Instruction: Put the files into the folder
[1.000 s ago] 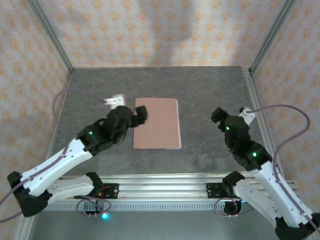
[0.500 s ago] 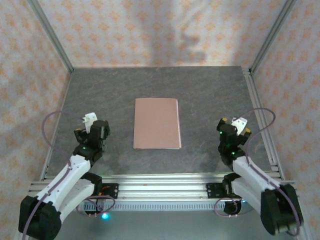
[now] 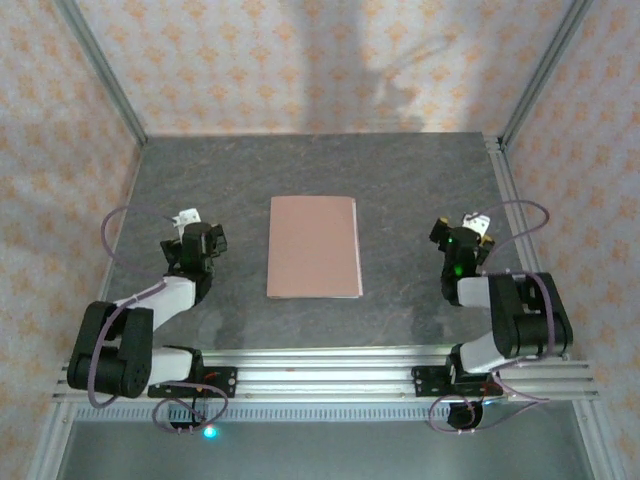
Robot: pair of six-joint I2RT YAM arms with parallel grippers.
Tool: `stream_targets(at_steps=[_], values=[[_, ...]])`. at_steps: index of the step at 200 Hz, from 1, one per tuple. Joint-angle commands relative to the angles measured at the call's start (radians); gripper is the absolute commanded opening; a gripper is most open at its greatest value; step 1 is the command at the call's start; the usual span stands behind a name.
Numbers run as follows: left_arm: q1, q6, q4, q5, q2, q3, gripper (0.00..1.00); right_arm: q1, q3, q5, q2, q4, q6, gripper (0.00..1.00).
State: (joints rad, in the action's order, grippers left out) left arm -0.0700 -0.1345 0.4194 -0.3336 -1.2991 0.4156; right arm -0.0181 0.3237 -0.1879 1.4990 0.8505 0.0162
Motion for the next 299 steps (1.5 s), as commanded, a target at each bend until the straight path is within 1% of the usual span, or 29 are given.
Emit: stream_targets(at_steps=[1,5,12,18,24,29,36,42,48,52,55,60,67,74,82,89,97,105,113,299], values=[[0.007,0.069,0.255,0.035,-0.019,-0.040,1.00,0.004,0.001,0.041,-0.010,0.064,0.003,0.99],[0.007,0.067,0.310,0.021,-0.032,-0.066,1.00,0.004,0.003,0.041,-0.007,0.055,0.003,0.99],[0.006,0.061,0.450,0.004,-0.068,-0.120,1.00,0.004,-0.001,0.048,0.015,0.103,-0.005,0.99],[0.008,0.078,0.567,0.023,-0.103,-0.158,1.00,0.003,0.003,0.052,0.019,0.105,-0.007,0.99],[0.004,0.085,0.559,0.051,-0.113,-0.161,1.00,0.003,0.012,0.054,0.006,0.064,-0.006,0.99],[-0.009,0.096,0.576,0.030,-0.142,-0.154,1.00,0.004,0.021,0.052,0.003,0.037,-0.005,0.99],[-0.024,0.122,0.635,0.006,-0.200,-0.142,1.00,0.004,0.025,0.055,0.014,0.050,-0.009,0.99],[-0.039,0.133,0.574,-0.011,-0.203,-0.112,1.00,0.004,0.035,0.053,0.017,0.039,-0.008,0.99],[-0.040,0.115,0.390,-0.004,-0.177,-0.051,1.00,0.003,0.049,0.047,0.011,-0.001,-0.004,0.99],[-0.029,0.113,0.348,0.006,-0.190,-0.014,0.99,0.002,0.053,0.045,0.012,-0.010,-0.005,0.99],[-0.021,0.114,0.365,0.012,-0.206,0.002,0.99,0.001,0.054,0.044,0.016,-0.005,-0.007,0.99],[-0.003,0.101,0.381,0.051,-0.201,-0.017,1.00,-0.001,0.057,0.039,0.020,-0.001,-0.008,0.99],[0.006,0.079,0.342,0.045,-0.185,-0.010,1.00,-0.007,0.068,0.028,0.020,-0.026,-0.009,0.99],[0.005,0.088,0.381,0.037,-0.198,-0.019,1.00,-0.008,0.068,0.024,0.022,-0.027,-0.010,0.99],[0.004,0.082,0.342,0.040,-0.188,-0.010,1.00,-0.010,0.068,0.023,0.023,-0.021,-0.013,0.99],[0.004,0.087,0.374,0.037,-0.196,-0.016,1.00,-0.011,0.069,0.021,0.018,-0.028,-0.012,0.99],[0.005,0.082,0.347,0.039,-0.189,-0.011,1.00,-0.012,0.066,0.021,0.021,-0.020,-0.016,0.99],[0.004,0.088,0.371,0.039,-0.194,-0.018,1.00,-0.016,0.067,0.017,0.018,-0.023,-0.017,0.99],[0.003,0.084,0.354,0.040,-0.189,-0.013,1.00,-0.016,0.065,0.017,0.018,-0.019,-0.017,0.99],[0.003,0.089,0.361,0.040,-0.192,-0.016,1.00,-0.016,0.068,0.020,0.018,-0.024,-0.018,0.99]])
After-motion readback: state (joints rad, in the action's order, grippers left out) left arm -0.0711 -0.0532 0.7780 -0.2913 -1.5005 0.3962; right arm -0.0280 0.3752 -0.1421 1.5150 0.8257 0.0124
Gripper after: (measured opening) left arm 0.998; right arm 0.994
